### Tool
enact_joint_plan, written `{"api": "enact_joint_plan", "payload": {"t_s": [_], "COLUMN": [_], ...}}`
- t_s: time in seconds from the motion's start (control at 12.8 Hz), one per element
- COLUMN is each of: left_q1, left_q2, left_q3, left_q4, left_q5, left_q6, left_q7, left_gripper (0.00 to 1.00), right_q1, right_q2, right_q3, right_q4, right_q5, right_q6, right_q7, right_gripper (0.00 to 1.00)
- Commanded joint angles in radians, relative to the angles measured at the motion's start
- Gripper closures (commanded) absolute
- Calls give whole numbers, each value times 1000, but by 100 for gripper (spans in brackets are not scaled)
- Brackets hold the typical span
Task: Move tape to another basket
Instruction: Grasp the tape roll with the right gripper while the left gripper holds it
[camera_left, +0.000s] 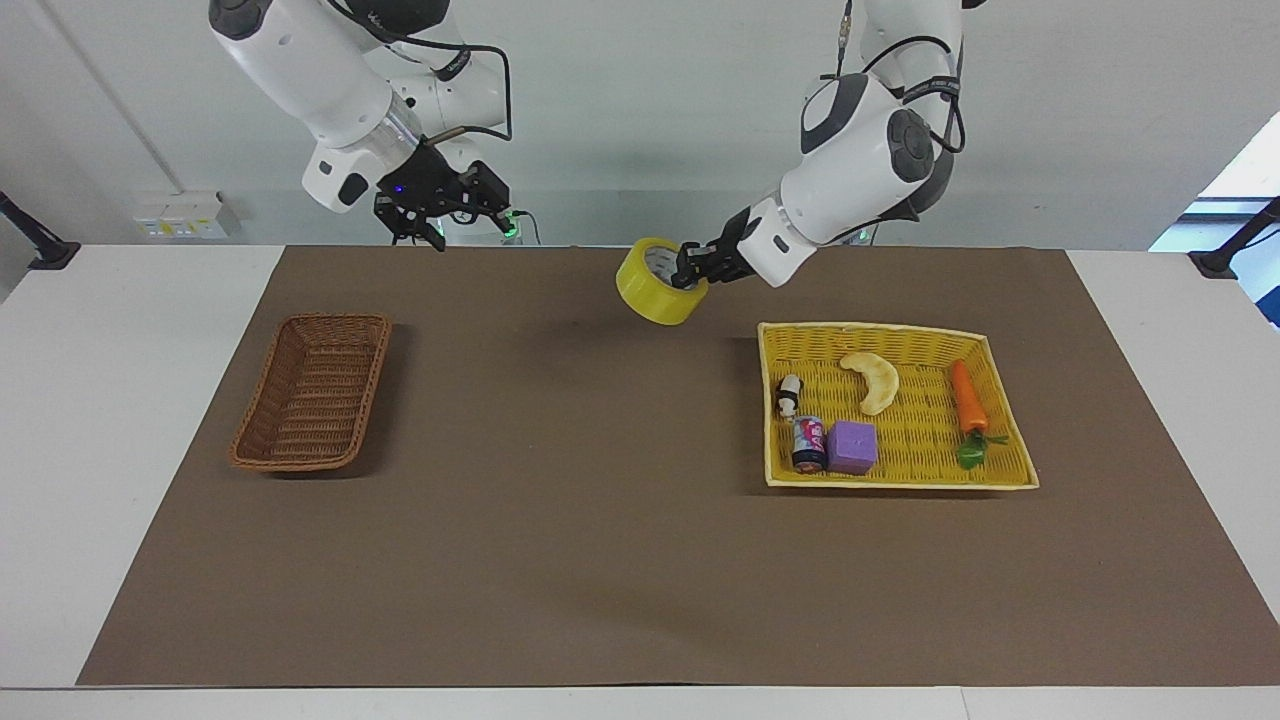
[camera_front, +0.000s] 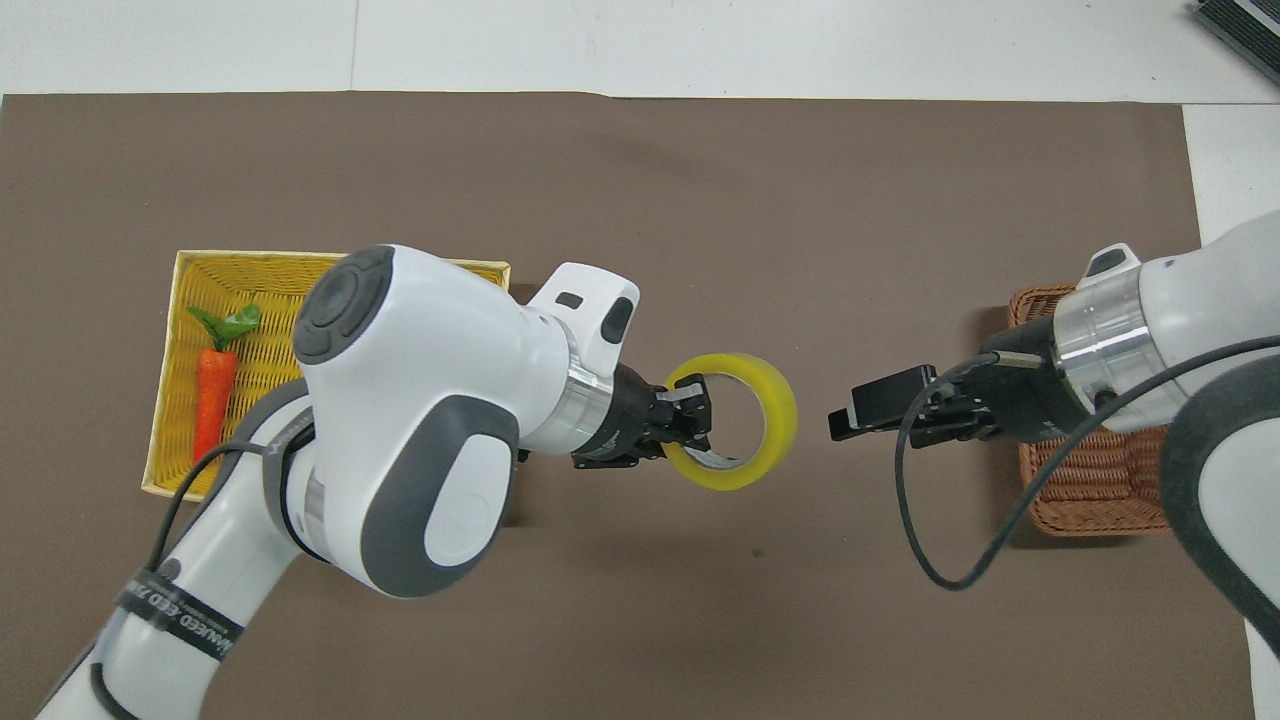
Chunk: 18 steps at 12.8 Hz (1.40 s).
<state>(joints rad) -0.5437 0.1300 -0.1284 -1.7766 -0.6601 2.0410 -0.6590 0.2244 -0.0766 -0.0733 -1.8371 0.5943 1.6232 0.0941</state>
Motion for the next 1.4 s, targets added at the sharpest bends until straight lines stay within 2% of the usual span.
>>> {"api": "enact_joint_plan", "payload": {"t_s": [0.0, 0.23, 0.47, 0.55, 0.62, 0.78, 0.86, 1.01, 1.09, 1.17, 1.25, 1.32], "left_q1": [-50, -62, -59, -59, -61, -61, -61, -61, -61, -62, -61, -56], "left_q2": [-6, -6, -13, -16, -16, -18, -18, -20, -21, -26, -35, -52], "left_q3": [16, 9, -2, -2, -2, -2, -2, -2, -4, -4, -4, -4], "left_q4": [2, 8, 16, 16, 16, 14, 14, 14, 14, 13, 6, 2], "left_q5": [-21, -21, -23, -23, -23, -23, -23, -23, -24, -24, -33, -58], "left_q6": [44, 67, 65, 64, 65, 64, 64, 64, 64, 68, 74, 76], "left_q7": [-42, -67, -73, -74, -73, -71, -71, -70, -68, -65, -65, -62], "left_gripper": [100, 100, 100, 100, 100, 100, 100, 100, 88, 24, 0, 0], "right_q1": [21, 6, 6, 6, 6, 12, 16, 21, 24, 23, 23, 23], "right_q2": [-40, -46, -52, -52, -52, -51, -46, -39, -37, -29, -22, -20], "right_q3": [1, 0, 0, 0, 0, 0, 0, 1, 1, 1, 0, 0], "right_q4": [-97, -151, -157, -157, -157, -151, -145, -131, -126, -116, -105, -94], "right_q5": [83, 96, 96, 96, 96, 96, 96, 96, 94, 94, 94, 93], "right_q6": [69, 64, 66, 64, 63, 57, 54, 53, 53, 52, 50, 50], "right_q7": [-23, -144, -151, -149, -139, -85, -55, 5, 9, 9, 10, 10], "right_gripper": [0, 0, 0, 6, 38, 93, 100, 100, 100, 100, 100, 100]}}
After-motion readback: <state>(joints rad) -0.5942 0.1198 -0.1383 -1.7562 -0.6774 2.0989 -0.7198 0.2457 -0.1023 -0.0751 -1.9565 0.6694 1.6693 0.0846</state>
